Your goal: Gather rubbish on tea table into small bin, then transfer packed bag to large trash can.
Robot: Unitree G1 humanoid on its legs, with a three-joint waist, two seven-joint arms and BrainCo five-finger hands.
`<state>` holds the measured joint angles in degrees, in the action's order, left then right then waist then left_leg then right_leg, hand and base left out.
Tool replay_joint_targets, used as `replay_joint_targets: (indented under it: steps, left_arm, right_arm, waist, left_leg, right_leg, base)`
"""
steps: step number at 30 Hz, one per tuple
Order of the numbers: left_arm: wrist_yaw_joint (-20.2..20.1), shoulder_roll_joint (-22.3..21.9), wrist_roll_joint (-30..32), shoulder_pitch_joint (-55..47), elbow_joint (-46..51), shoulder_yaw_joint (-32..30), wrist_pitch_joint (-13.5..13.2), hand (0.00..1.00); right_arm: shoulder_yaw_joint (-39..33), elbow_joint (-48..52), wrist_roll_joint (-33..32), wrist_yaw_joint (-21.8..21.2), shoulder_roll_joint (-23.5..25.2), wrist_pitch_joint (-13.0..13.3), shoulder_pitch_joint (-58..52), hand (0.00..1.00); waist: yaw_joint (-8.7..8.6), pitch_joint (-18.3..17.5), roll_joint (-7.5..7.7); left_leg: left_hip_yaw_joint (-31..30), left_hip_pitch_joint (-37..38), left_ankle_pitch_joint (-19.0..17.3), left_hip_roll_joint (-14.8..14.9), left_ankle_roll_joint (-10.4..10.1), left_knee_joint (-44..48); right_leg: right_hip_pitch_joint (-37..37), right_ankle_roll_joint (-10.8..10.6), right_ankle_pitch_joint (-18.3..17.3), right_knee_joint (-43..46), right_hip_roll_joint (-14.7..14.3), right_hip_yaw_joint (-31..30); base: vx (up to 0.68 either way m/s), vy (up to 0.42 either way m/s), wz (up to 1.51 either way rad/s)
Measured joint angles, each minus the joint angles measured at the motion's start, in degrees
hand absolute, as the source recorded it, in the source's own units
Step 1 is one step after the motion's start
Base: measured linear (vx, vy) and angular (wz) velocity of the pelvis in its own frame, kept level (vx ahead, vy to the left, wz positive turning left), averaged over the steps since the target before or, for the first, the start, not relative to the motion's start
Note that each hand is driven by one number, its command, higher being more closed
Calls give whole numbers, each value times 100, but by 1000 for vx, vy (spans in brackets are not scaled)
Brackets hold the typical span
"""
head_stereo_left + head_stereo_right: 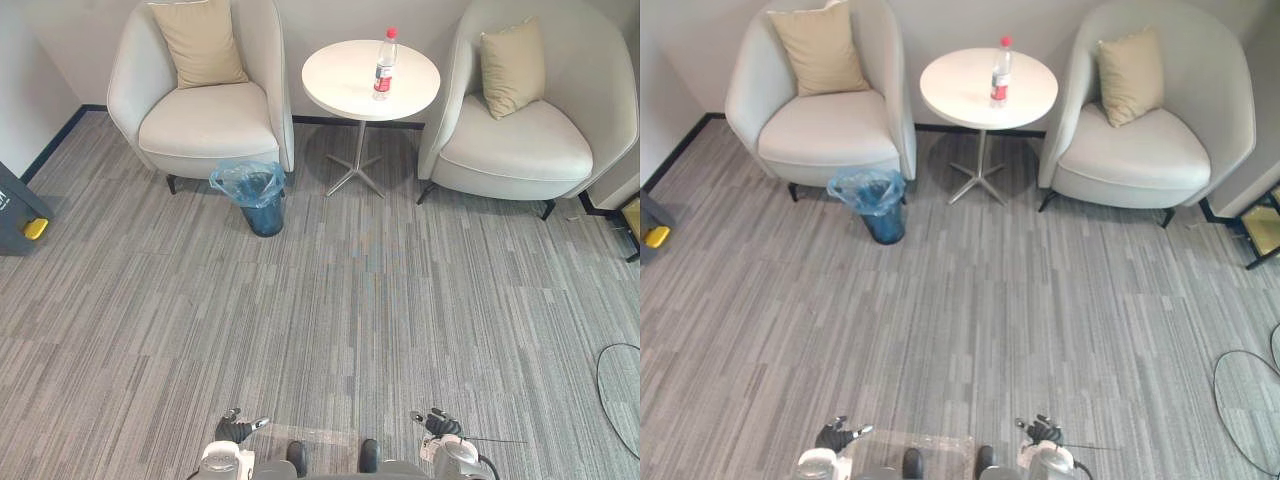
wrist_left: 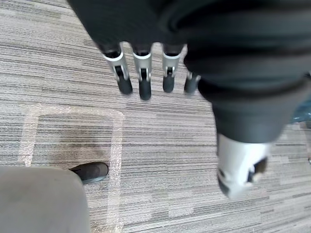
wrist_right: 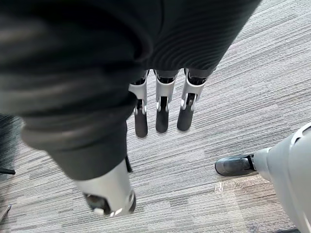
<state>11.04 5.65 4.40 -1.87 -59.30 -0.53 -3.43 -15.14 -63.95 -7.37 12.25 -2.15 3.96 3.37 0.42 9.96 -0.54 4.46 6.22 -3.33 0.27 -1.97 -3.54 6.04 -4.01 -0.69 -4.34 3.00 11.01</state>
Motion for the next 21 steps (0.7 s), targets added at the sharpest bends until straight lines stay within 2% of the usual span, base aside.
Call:
replay_joint_targets:
  steps: [21]
  left_arm:
    - [-3, -88, -64, 55, -69, 86, 6, 0]
  right_arm:
    - [9, 1, -7, 0, 7, -5, -181, 0]
  waist:
    - [3, -4, 6]
  left_leg:
    - [48, -20, -2, 17, 2, -2]
  right_leg:
    - [-4, 68, 45, -76, -24, 9]
  base:
    - [-25, -10, -1]
